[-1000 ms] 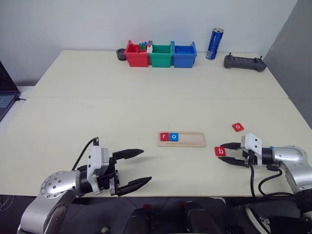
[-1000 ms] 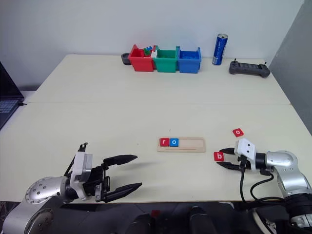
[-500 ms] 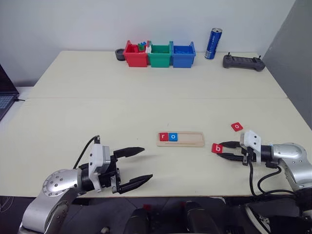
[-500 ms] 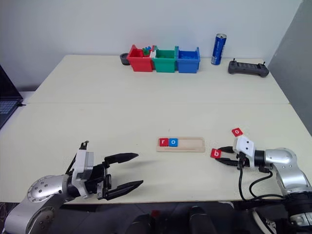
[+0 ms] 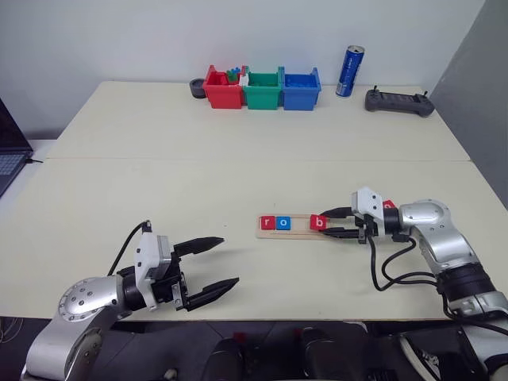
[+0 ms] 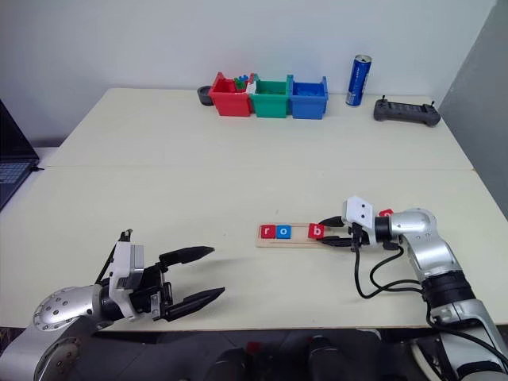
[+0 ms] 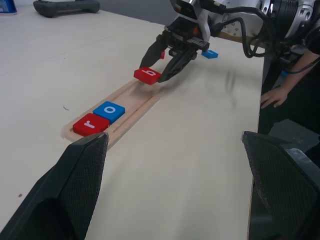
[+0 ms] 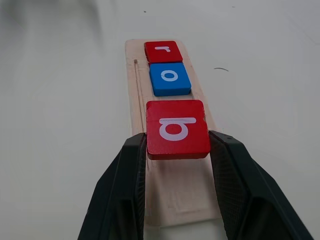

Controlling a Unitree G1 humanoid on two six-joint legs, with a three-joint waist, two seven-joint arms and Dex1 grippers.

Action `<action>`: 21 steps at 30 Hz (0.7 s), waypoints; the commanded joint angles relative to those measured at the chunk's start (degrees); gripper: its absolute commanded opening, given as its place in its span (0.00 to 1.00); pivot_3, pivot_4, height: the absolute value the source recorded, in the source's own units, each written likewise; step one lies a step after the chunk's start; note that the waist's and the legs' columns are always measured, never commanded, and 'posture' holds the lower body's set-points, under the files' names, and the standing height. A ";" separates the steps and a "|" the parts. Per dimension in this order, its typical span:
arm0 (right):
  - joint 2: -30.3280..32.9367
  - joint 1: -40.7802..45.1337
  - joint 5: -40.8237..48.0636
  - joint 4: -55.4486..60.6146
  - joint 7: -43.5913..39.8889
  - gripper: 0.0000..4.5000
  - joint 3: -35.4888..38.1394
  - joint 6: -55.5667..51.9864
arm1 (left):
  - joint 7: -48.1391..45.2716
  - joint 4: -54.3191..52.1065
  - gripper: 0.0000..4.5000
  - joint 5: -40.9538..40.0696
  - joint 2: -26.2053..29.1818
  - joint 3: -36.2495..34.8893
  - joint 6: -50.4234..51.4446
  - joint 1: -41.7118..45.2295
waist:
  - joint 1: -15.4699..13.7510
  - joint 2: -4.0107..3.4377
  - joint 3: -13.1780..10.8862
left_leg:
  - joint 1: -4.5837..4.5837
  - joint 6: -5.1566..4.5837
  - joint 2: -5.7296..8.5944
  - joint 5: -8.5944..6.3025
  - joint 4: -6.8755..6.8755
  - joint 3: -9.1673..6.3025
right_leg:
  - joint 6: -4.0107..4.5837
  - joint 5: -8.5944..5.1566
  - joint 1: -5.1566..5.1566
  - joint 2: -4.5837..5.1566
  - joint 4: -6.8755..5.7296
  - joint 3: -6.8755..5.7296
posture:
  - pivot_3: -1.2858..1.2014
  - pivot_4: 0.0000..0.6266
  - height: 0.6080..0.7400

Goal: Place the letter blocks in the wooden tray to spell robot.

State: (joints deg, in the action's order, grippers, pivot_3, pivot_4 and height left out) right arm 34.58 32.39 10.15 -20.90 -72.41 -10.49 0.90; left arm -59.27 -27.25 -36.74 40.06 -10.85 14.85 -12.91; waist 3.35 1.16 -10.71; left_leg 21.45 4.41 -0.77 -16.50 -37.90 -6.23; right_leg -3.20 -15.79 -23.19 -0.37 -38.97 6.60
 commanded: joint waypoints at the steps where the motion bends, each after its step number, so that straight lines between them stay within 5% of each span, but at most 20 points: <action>1: -1.62 3.53 -0.59 -2.37 -0.50 0.33 -0.18 1.52 | 0.14 -2.44 1.00 -0.44 0.65 -2.02 -0.51 -0.89 | 0.03 -0.01 -0.01 | 0.00 0.00 0.00 0.00 0.00 0.01 | 0.00 0.00 0.00 0.00 0.00 0.00 | 0.52 0.24 1.00; 21: -6.35 10.14 -5.73 -14.77 -2.86 0.33 -3.09 10.90 | 0.39 -2.32 1.00 -0.62 0.86 -2.85 -0.14 -0.39 | 0.15 -0.03 -0.02 | 0.00 0.00 0.01 0.00 0.01 -0.01 | 0.01 0.01 0.00 0.01 -0.02 -0.02 | 0.52 0.24 1.00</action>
State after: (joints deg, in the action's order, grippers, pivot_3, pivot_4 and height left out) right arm 28.28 41.22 4.52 -35.86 -74.65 -13.80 10.65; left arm -59.19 -27.60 -36.75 40.35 -12.21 14.89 -13.32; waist 3.50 1.13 -10.73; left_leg 21.45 4.41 -0.76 -16.50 -37.89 -6.24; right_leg -3.18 -15.78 -23.19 -0.36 -38.98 6.57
